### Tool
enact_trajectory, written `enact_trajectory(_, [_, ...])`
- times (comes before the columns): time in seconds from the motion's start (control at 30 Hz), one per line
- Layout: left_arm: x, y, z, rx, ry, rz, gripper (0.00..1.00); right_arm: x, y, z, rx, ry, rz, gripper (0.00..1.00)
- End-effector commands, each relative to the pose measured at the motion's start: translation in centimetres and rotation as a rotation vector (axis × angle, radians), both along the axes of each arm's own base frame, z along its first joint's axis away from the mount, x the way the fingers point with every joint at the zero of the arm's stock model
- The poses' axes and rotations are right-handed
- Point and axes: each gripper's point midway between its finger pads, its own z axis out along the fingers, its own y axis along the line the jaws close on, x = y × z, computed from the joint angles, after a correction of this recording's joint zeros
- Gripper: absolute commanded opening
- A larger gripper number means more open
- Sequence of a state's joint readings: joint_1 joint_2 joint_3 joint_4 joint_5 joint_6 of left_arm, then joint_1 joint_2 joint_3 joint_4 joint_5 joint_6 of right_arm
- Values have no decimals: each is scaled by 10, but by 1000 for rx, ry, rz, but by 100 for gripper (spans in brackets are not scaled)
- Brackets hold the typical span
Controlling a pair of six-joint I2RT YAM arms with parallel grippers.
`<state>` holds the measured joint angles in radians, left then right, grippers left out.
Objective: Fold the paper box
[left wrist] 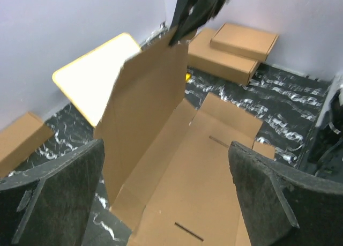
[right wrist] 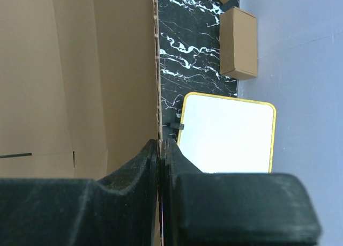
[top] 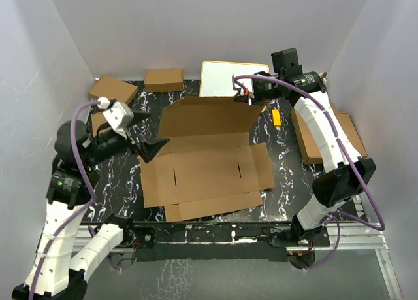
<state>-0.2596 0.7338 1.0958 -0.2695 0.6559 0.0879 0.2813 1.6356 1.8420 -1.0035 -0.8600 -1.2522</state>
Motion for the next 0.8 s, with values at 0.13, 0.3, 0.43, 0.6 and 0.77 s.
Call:
enact_trajectory(0.13, [25, -16, 10, 86, 354, -31, 97, -9, 1, 12, 15, -43, 29, 8])
enact_trajectory(0.3, [50, -21, 3, 97, 443, 1, 89, -10, 1, 13, 13, -41, 33, 8])
enact_trajectory(0.43, [68, -17, -22, 206, 472, 54, 87, -9, 4, 13, 21, -32, 42, 8])
enact_trajectory(0.6, [77, -27, -27, 263, 438, 25, 77, -8, 4, 12, 21, -29, 42, 8])
enact_trajectory(0.77, [91, -36, -44, 348, 406, 23, 72, -8, 6, 13, 31, -22, 47, 8])
